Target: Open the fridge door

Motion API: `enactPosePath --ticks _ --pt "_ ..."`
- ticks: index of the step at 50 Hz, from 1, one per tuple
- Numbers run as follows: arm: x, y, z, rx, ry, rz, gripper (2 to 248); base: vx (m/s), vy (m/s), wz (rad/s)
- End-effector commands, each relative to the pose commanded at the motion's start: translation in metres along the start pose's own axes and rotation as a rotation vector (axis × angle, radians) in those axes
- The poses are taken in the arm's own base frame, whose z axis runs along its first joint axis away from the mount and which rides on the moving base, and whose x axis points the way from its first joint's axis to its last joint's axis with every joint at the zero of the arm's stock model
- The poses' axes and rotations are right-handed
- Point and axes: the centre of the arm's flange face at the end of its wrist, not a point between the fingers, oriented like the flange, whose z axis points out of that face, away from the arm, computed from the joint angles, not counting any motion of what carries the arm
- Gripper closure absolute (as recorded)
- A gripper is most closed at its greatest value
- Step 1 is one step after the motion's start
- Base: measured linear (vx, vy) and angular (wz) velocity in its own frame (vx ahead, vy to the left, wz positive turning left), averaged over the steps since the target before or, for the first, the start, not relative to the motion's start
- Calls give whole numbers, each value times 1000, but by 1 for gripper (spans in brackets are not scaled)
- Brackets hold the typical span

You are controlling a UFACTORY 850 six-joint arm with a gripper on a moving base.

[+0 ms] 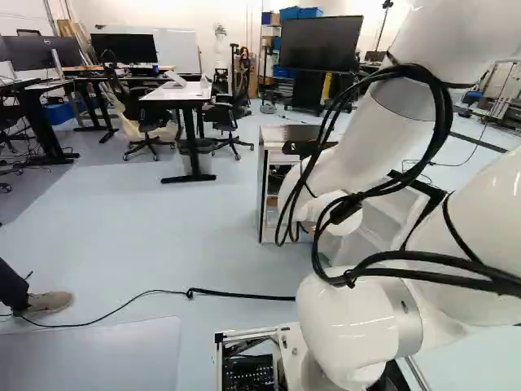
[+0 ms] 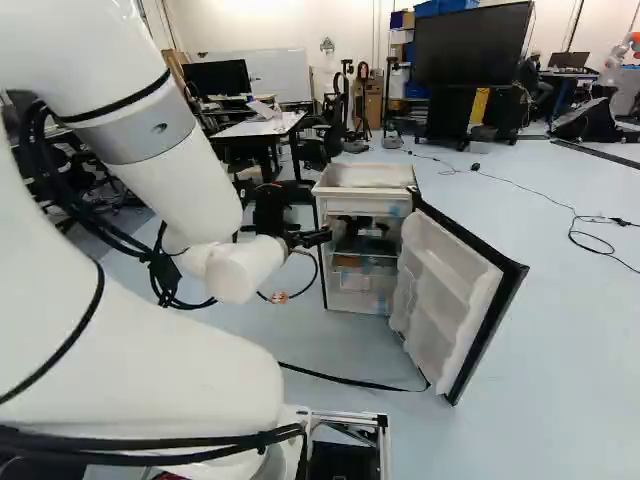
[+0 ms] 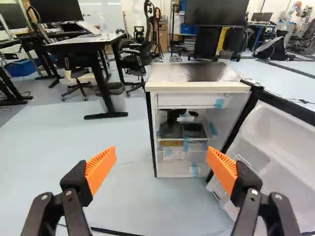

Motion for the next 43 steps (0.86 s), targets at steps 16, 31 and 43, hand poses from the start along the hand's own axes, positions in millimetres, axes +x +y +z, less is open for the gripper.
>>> enactPosePath --ticks 16,31,43 --pt "-3 -4 -6 33 -4 -16 3 0 0 0" --pt "-4 -4 -7 41 -6 -20 3 0 0 0" --pt "-4 -4 -7 41 -6 -20 3 0 0 0"
